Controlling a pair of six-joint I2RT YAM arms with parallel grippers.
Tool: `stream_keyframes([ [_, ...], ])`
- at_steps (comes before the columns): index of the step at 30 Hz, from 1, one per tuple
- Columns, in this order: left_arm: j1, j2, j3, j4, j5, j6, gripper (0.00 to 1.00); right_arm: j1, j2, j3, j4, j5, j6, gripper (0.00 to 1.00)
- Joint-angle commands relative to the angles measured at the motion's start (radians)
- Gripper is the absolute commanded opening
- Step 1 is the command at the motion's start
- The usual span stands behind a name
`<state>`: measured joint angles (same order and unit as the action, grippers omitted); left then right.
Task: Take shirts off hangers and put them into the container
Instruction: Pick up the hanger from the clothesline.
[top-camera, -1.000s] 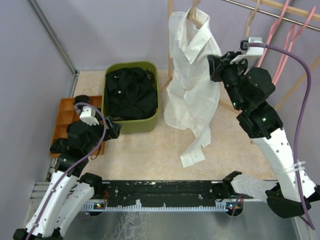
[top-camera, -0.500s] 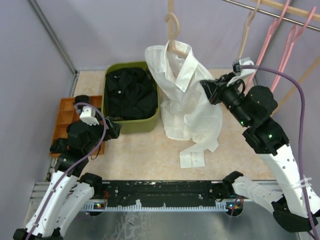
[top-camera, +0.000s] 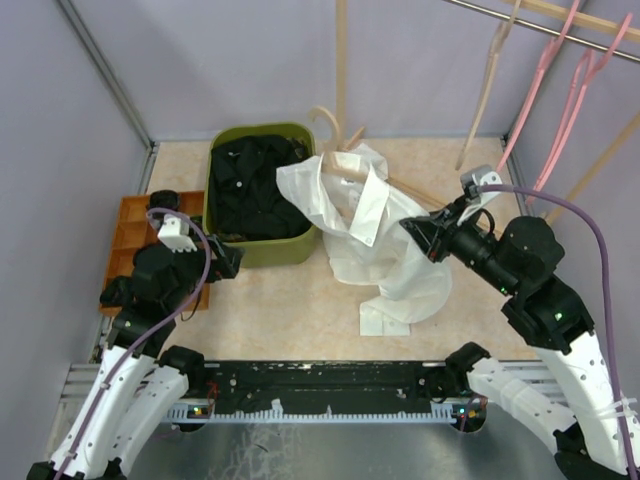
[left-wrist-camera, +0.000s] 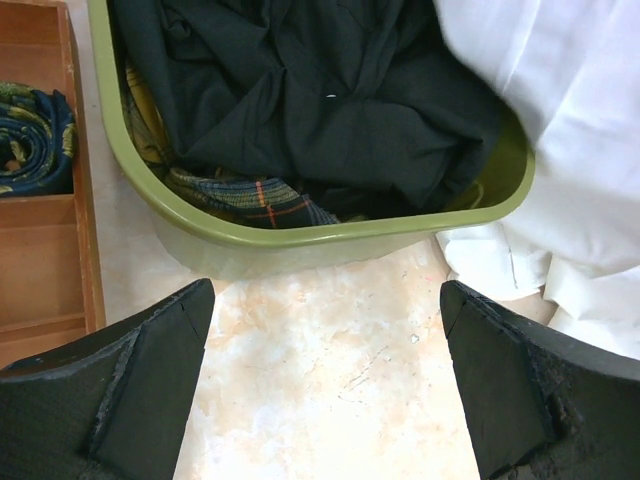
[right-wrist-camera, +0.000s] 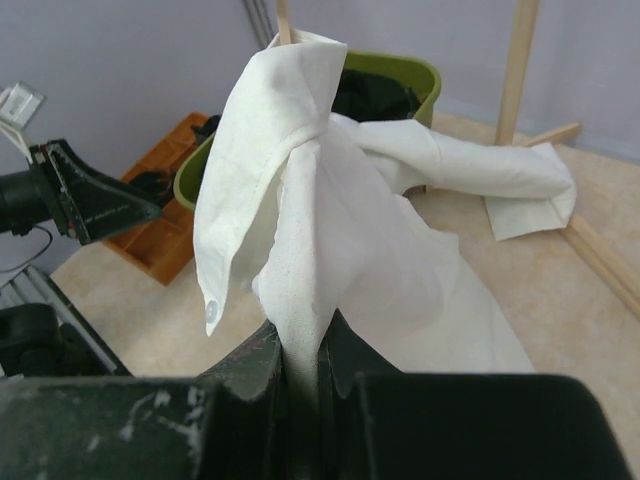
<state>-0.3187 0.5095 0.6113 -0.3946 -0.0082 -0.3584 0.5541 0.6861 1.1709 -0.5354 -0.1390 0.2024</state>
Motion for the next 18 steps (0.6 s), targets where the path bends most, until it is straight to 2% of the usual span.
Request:
stream_keyframes([
  [1, -0.002, -0.03, -0.021, 0.051, 0.053, -0.029, 0.99, -0.002, -0.053, -0.052, 0.006, -0.077, 0.036, 0.0],
  [11, -0.001, -0.046, 0.038, 0.156, 0.24, -0.174, 0.99, -0.003, -0.101, -0.19, -0.069, -0.118, 0.087, 0.0],
  [18, -0.002, -0.017, 0.049, 0.246, 0.385, -0.266, 0.99, -0.003, -0.103, -0.248, -0.074, -0.211, 0.109, 0.0],
])
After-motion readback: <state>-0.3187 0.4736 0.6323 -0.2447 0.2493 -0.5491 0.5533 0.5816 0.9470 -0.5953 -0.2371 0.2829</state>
